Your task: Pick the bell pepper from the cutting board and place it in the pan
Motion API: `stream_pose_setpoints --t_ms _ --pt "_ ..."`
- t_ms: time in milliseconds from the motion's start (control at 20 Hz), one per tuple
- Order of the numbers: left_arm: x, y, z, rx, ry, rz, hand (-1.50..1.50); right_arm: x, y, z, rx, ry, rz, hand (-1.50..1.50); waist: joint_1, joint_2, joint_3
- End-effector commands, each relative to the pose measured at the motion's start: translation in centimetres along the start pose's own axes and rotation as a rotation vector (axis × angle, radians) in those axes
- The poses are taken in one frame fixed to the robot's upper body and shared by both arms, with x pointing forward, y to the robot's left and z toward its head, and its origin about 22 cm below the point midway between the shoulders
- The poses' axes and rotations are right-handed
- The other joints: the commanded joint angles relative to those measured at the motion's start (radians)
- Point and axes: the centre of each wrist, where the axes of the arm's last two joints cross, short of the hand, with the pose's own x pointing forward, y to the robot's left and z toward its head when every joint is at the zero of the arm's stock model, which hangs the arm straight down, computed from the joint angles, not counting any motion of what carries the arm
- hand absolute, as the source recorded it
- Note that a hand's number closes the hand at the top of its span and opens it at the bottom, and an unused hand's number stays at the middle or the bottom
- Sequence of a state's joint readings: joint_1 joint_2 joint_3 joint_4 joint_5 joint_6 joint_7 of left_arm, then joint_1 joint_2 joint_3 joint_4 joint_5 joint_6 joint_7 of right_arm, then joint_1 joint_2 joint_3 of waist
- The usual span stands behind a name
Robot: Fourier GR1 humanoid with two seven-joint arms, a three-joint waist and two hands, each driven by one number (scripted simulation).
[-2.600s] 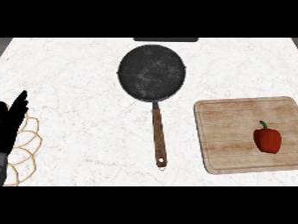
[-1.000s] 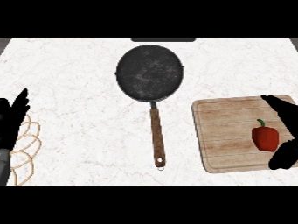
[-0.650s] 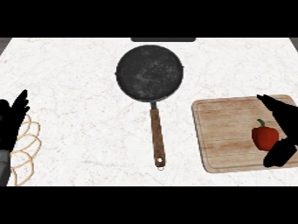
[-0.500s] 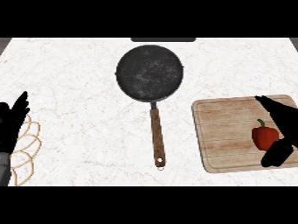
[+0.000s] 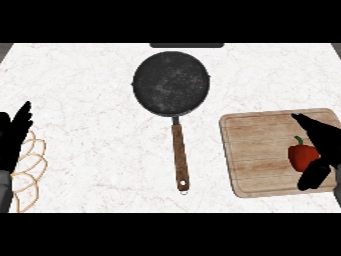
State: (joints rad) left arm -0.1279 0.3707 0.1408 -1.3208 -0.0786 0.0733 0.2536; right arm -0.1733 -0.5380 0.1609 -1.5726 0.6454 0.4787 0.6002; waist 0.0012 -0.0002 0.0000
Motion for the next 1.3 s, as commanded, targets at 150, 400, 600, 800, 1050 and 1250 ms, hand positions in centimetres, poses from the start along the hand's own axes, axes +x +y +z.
stream_pose_setpoints --t_ms 150,400,600,800,1050,1250 --pt "-0.8 -2.4 -0.4 -0.001 -0.008 -0.009 0.00 -0.7 3.9 -1.4 0.019 -0.003 0.068 1.50 -0.001 0.001 0.000" --pt "-1.1 -0.3 0.2 -0.023 -0.002 0.005 0.00 -2.2 1.7 -2.8 -0.096 -0.030 0.155 1.50 0.003 0.001 0.000" --pt "-0.8 -0.8 -0.6 -0.008 0.007 -0.013 0.00 -1.7 2.0 -2.4 -0.124 -0.046 0.129 1.50 -0.002 0.001 0.000" --pt "1.8 -0.8 -1.1 -0.026 -0.039 0.009 0.00 -1.6 -3.8 -4.3 -0.093 -0.297 0.224 1.50 0.034 0.016 0.002" --pt "1.7 -3.0 -0.5 -0.071 -0.058 -0.016 0.00 -2.3 -7.3 -5.4 -0.068 -0.579 0.270 1.50 0.078 0.030 0.005" --pt "0.7 -2.3 -0.3 -0.075 -0.060 -0.009 0.00 -4.2 -11.1 -7.1 -0.145 -0.670 0.197 1.50 0.075 0.023 0.004"
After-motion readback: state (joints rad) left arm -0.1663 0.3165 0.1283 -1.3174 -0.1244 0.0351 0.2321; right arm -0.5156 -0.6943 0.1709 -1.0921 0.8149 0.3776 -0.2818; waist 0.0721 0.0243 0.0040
